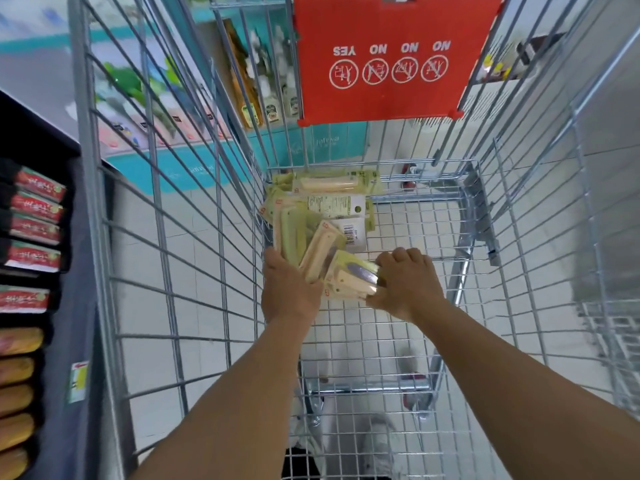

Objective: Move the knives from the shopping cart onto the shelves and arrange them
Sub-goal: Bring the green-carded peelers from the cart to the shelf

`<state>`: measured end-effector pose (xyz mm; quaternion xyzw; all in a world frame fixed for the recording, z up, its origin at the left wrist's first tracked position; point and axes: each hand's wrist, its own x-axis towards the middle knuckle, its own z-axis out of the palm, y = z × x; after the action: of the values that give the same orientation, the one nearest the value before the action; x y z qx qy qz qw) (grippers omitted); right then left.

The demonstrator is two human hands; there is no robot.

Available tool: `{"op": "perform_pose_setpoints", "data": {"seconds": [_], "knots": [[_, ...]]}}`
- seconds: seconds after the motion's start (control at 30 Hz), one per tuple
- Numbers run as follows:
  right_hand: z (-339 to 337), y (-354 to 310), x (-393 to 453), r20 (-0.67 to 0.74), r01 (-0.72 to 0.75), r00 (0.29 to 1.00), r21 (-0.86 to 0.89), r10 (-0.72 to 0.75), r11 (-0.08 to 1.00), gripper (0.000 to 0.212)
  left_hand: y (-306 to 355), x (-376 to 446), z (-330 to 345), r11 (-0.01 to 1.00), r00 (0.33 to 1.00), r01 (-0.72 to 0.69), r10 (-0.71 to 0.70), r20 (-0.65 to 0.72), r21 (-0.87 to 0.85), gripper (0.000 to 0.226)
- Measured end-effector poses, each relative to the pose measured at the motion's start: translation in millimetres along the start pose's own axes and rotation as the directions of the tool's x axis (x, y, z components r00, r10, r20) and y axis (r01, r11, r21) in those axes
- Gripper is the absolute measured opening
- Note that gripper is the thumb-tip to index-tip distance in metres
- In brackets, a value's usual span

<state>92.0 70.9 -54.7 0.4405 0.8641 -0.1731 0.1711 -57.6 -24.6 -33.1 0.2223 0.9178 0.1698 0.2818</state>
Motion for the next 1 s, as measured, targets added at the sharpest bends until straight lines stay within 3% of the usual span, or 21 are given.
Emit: {"op": "perform_pose_setpoints", "data": {"seconds": [0.13,0.37,0.53,0.73,0.9,1.0], "knots": [[-5.9,-3.0,-11.0,0.038,-0.091,0.996,0.225,0.084,0.970,0.040,7.7,-3.9,-1.6,0.984,0.998,0.058,-0.061,-0.012,-0.170,0.077],[-28.0,-0.7,-34.5,0.114,-0.363,0.928,0.499,0.356,0.787,0.055,26.9,-23.1,-24.4,0.935,0.996,0.077,-0.084,-0.005,-0.347,0.075],[-26.8,-2.9,-56.2,0.104,-0.382,0.912,0.573,0.398,0.725,0.047,29.9,-49.8,-34.3,0.897,0.990,0.131,-0.139,0.011,-0.421,0.081],[9.7,-1.9,-66.7,0.157,-0.414,0.904,0.545,0.397,0.729,0.053,10.2,-67.5,-13.1,0.912,0.985,0.171,-0.155,0.071,-0.373,0.086],[24.2,-8.6,-69.8,0.152,-0.350,0.936,0.443,0.316,0.825,0.054,-4.4,-75.5,-4.6,0.915,0.979,0.204,-0.186,0.084,-0.349,0.089],[6.0,-7.5,-69.9,0.154,-0.385,0.919,0.551,0.362,0.741,0.050,-1.5,-79.6,-11.1,0.905,0.975,0.221,-0.203,0.088,-0.364,0.086]]}}
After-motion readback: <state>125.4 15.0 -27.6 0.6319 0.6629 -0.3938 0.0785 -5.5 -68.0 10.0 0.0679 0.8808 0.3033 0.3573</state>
